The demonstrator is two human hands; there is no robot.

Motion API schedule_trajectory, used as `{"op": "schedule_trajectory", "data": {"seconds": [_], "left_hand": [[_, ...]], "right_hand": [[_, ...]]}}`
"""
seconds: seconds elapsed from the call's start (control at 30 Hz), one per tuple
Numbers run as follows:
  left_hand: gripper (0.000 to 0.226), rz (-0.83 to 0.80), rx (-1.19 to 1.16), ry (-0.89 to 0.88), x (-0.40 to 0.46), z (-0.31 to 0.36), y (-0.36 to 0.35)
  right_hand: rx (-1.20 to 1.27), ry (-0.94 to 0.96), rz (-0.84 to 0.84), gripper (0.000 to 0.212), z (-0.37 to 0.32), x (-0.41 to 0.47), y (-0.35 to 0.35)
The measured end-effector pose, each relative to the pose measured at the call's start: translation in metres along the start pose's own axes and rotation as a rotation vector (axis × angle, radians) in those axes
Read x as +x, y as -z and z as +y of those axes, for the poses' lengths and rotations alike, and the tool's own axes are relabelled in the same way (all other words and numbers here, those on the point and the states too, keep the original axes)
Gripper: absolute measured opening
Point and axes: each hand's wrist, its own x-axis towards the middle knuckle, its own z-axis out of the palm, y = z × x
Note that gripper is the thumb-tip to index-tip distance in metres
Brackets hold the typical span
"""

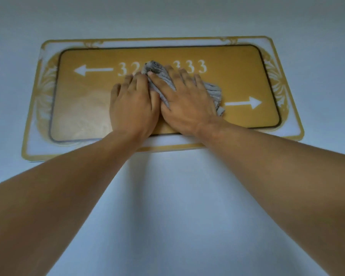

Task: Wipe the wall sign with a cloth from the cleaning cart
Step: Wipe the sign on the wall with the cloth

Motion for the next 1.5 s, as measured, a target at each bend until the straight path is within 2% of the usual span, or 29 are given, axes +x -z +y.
{"op": "schedule_trajectory", "data": {"seconds": [0.4,0.87,1.1,1.27,1.5], "left_hand": [[0.060,-0.110,-0.067,0.003,-0.055,0.010,0.008],[0.061,-0.175,-0.013,0.011,-0.086,0.008,0.022],[0.047,-0.196,0.076,-0.071,-0.079,0.007,0.037],[0.027,-0.052,0.096,-0.003,-0.069,0.022,0.035],[0.016,0.032,0.055,-0.064,-0.040,0.009,0.025]], "right_hand": [[-0.015,-0.092,0.000,0.058,-0.020,-0.064,-0.003],[0.025,-0.008,-0.046,0.057,-0.025,-0.085,-0.001],[0.047,0.018,-0.078,0.059,-0.023,-0.084,0.005],[0.068,0.007,-0.075,0.062,-0.024,-0.084,0.005],[0.104,0.011,-0.079,0.065,-0.028,-0.069,0.006]]}}
